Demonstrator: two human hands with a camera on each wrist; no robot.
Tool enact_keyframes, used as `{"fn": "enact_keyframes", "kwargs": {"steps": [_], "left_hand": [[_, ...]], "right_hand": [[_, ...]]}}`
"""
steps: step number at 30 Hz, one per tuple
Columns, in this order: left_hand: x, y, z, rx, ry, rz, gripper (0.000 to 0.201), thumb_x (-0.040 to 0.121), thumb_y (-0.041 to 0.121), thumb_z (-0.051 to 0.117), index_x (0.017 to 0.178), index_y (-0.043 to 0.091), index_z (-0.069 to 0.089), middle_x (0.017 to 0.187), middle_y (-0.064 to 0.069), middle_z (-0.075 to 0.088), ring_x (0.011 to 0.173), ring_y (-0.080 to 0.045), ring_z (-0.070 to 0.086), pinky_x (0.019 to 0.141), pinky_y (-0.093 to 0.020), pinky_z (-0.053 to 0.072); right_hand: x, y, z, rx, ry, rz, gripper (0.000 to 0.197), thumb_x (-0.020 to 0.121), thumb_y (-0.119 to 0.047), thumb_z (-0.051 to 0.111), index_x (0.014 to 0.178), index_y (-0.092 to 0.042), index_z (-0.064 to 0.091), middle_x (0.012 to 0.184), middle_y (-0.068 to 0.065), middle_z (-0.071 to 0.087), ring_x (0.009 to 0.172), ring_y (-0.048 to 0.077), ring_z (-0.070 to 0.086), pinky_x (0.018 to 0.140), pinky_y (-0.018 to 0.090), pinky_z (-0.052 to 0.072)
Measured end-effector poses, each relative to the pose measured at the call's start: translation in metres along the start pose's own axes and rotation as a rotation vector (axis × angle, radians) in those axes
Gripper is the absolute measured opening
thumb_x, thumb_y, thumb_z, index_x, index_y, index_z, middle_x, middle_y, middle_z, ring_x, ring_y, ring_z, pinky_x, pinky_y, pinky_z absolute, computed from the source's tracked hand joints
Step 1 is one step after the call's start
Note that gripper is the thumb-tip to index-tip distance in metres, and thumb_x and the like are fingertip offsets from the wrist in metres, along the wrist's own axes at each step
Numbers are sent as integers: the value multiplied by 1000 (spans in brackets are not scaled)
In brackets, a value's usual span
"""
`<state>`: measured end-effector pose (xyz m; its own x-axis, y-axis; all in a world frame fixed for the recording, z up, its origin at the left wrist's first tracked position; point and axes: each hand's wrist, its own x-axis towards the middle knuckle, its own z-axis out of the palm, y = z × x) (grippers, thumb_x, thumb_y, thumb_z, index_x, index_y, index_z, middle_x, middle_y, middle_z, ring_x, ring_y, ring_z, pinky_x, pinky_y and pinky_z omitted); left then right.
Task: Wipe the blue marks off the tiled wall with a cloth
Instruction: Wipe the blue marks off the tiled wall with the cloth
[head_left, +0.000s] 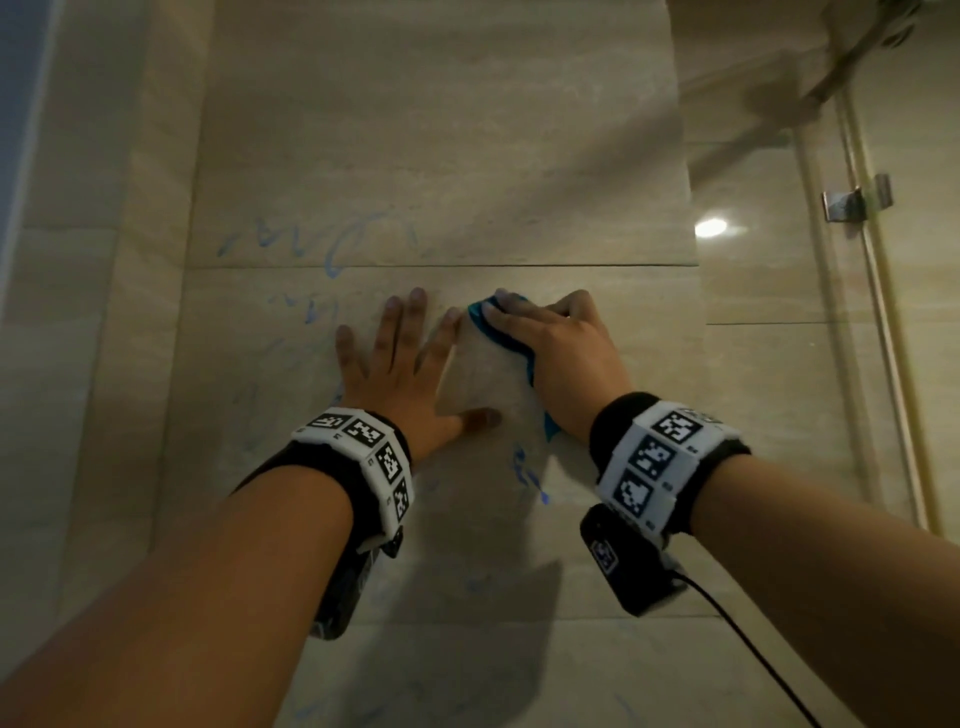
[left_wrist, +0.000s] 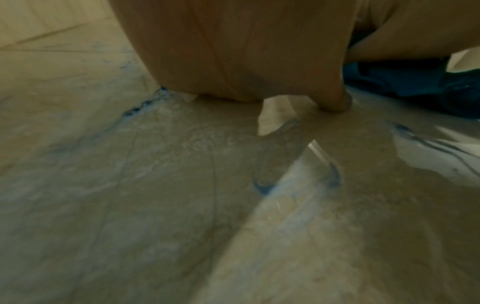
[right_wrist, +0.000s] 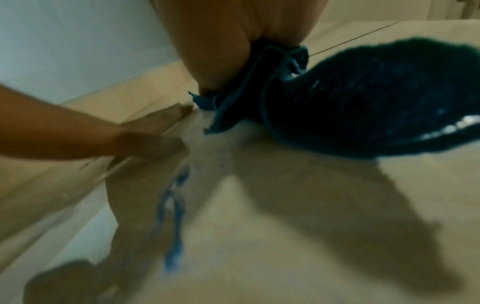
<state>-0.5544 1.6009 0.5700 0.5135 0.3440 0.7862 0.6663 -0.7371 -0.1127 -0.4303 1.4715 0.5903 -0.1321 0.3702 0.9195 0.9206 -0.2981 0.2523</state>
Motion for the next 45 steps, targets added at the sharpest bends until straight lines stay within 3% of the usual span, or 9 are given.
{"fn": "enact_keyframes", "kwargs": {"steps": [4,7,13,17,20,25,29,34,45], "left_hand": [[0,0,4,16,40,0,104,70,88,27,125,36,-43,147,2,-44,139,-22,-34,110,-60,-13],[-1,0,4,0,56,1,106,71,86,32,132,35,-39,148,3,-42,140,-21,-32,110,-59,-13],[-1,2,1,26,37,-2,108,72,87,30,136,34,-38,149,1,-42,140,-23,-32,110,-60,-12],[-1,3,1,35,22,-9,109,71,88,29,141,32,-35,148,1,-42,141,-23,-31,110,-60,-12],[-1,2,1,50,22,-4,109,72,87,29,140,32,-35,149,1,-42,141,-24,-31,111,-61,-10],[-16,5,-1,-11,90,83,102,76,84,26,137,34,-38,144,1,-47,140,-26,-33,111,-55,-14],[-46,10,16,-47,33,149,98,59,87,4,130,39,-42,141,4,-50,135,-18,-40,109,-50,-21],[-52,12,28,-30,-60,93,114,67,91,35,128,35,-43,137,4,-53,136,-23,-39,112,-54,-19],[-50,12,35,-23,-15,98,127,51,96,30,122,33,-55,136,-1,-56,130,-26,-46,103,-56,-26]], "right_hand": [[-24,5,11,-20,101,-182,56,79,-7,72,130,-25,57,135,-7,55,85,27,47,75,32,46],[-38,17,16,-49,132,-250,60,72,-5,79,125,-25,62,130,-9,59,81,25,50,71,28,43],[-23,25,-3,-43,83,-122,61,80,7,63,130,-27,57,135,-8,55,87,30,48,72,37,49],[-16,24,-1,19,100,-4,52,89,0,56,133,-28,54,138,-7,52,92,31,44,79,42,47],[-26,24,12,8,122,-15,52,87,-2,56,134,-25,53,138,-4,52,91,33,47,79,44,48],[-43,30,24,-51,64,-73,53,87,-20,34,138,-27,48,142,-6,47,94,32,55,79,43,47],[-53,27,27,-92,43,-62,56,86,-7,53,140,-25,46,143,-5,46,94,33,55,80,42,47],[-59,13,16,-59,-5,12,59,83,-24,26,137,-26,50,141,-7,49,96,31,53,84,39,47],[-31,26,-9,14,0,51,58,89,6,49,137,-26,49,143,-6,46,95,30,42,84,42,45]]}}
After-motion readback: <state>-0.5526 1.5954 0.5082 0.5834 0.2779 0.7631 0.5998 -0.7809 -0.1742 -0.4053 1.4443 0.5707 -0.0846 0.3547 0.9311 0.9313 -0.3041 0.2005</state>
